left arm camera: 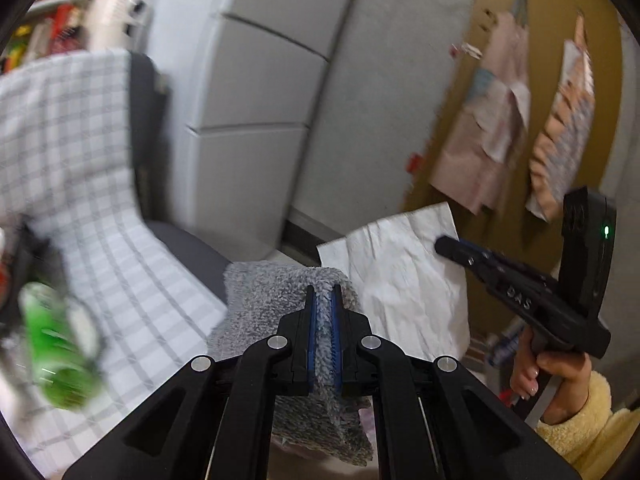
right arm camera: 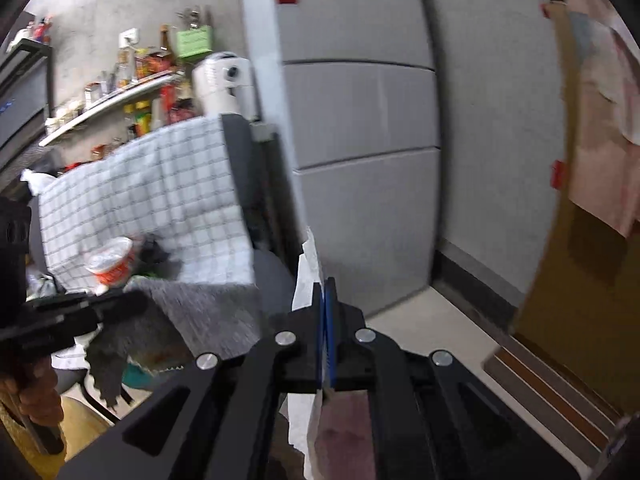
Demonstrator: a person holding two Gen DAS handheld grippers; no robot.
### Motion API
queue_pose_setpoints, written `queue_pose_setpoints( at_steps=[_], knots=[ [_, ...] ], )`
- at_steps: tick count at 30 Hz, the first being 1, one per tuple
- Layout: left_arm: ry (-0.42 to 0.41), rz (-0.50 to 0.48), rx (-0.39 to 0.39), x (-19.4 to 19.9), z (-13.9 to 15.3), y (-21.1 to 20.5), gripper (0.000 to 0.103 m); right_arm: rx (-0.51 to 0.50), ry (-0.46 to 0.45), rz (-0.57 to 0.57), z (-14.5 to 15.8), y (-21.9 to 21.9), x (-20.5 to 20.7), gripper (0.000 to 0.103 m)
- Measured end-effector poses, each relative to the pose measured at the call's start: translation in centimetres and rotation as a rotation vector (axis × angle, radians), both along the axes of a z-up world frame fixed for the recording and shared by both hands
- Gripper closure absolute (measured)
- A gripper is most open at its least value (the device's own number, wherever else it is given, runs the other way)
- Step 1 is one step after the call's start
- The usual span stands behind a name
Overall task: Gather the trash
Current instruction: 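Carry the cloth in the left tool and tissue in the right tool to the bin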
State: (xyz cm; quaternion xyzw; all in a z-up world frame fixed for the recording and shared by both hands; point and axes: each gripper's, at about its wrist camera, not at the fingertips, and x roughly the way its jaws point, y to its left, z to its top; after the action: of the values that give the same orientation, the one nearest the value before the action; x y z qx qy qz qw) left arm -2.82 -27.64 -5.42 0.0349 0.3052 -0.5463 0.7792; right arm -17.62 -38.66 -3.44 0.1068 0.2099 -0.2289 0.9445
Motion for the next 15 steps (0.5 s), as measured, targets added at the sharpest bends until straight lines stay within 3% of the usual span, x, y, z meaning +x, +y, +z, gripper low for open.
queue_pose_setpoints(
  at_steps=[6,10,14,15],
  knots=[
    [0.055,-0.123,0.068,-3.0,-5.3,-4.7,0.096,0.063,0.058,-0.106,-3.5,-3.2,-2.7,0.101],
    [0.073,-0.176,0.158,-3.9,-9.5,-7.9,0.095,0.106,0.088,-0.156,-5.9,-5.0,-3.6,0.101],
    [0.078,-0.201,0.238,-4.0,-12.2,-10.6,0.088,0.143,0.151,-0.189,-8.7,-6.1,-3.6,0.101],
    [0.078,-0.196,0.254,-3.9,-12.7,-11.1,0.081,0.160,0.164,-0.193,-9.4,-6.4,-3.5,0.101]
  ],
)
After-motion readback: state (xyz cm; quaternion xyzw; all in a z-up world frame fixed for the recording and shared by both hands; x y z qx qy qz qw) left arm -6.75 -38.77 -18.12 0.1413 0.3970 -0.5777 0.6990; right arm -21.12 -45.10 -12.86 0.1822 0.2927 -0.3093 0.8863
